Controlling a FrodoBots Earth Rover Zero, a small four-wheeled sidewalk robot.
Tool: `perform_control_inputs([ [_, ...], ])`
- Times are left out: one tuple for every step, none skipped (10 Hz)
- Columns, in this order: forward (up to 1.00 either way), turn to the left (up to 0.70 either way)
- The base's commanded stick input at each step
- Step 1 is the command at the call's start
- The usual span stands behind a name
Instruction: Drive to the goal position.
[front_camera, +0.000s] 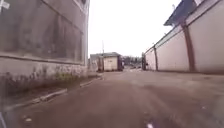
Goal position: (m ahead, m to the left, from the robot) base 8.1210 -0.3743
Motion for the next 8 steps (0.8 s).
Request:
perform_control_inputs([
  [0.70,0.00],
  [0.70,0.00],
  [0.70,0.00],
  [0.70,0.00],
  [0.70,0.00],
  [0.70,0.00],
  [0.70,0.00],
  [0.70,0.00],
])
